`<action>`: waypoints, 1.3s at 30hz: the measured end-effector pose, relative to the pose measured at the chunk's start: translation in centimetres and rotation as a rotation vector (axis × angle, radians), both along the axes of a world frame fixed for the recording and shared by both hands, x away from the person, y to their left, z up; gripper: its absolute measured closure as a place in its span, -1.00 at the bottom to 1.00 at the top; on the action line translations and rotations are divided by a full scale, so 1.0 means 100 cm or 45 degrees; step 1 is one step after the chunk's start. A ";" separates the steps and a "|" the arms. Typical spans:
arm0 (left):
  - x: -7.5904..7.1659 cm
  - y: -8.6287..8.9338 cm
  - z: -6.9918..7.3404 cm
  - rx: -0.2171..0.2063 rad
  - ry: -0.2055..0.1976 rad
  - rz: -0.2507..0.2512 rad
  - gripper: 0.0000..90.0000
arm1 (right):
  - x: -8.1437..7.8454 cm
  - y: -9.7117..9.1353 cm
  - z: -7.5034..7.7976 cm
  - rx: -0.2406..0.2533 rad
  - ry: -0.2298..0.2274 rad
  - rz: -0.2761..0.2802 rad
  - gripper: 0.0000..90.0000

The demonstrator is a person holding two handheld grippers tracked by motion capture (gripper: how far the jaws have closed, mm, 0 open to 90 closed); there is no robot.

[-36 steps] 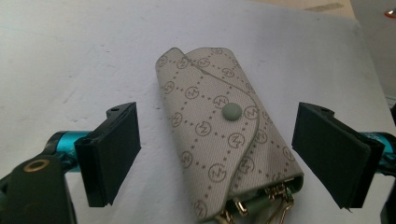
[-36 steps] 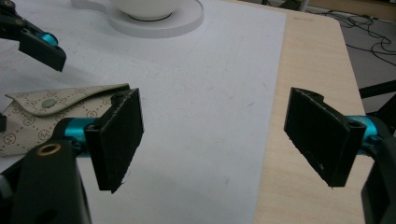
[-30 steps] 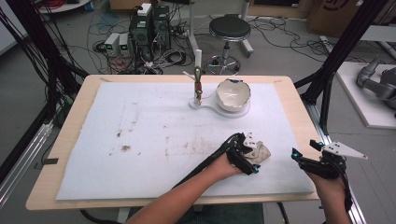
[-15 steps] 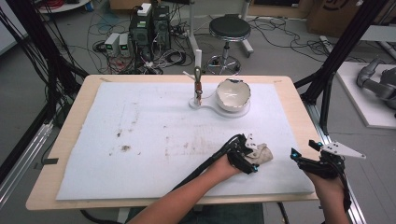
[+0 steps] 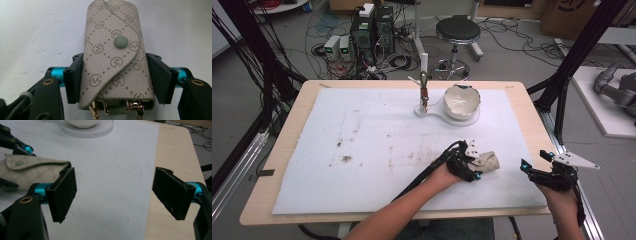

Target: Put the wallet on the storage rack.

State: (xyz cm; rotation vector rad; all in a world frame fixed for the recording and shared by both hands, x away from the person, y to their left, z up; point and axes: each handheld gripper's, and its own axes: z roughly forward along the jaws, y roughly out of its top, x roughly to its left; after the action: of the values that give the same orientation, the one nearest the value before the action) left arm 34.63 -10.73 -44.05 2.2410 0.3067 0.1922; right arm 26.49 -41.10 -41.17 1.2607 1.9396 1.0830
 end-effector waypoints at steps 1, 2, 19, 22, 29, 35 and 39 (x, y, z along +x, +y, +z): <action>0.001 0.004 0.003 -0.007 -0.003 0.005 -0.20 | 0.001 0.001 0.000 0.000 0.002 0.002 -0.55; 0.001 0.008 0.005 -0.019 -0.006 0.008 -0.20 | 0.001 0.001 0.000 -0.003 0.002 0.006 -0.55; 0.010 0.071 0.042 -0.111 -0.073 0.120 -0.20 | 0.010 0.018 0.001 -0.020 0.006 0.052 -0.55; 0.017 0.080 0.049 -0.125 -0.091 0.154 -0.20 | 0.011 0.018 0.001 -0.020 0.007 0.055 -0.55; 0.033 0.102 0.066 -0.129 -0.131 0.221 -0.20 | 0.012 0.018 0.001 -0.014 0.015 0.058 -0.55; 0.050 0.120 0.079 -0.122 -0.172 0.283 -0.21 | 0.012 0.017 0.000 -0.014 0.015 0.058 -0.55; 0.060 0.127 0.083 -0.099 -0.176 0.293 -0.21 | 0.012 0.017 0.000 -0.017 0.019 0.062 -0.55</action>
State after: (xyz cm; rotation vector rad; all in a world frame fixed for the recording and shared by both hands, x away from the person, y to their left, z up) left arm 40.68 2.02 -35.75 2.1007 0.4886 0.4484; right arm 27.69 -39.36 -41.18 1.2233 1.9947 1.0862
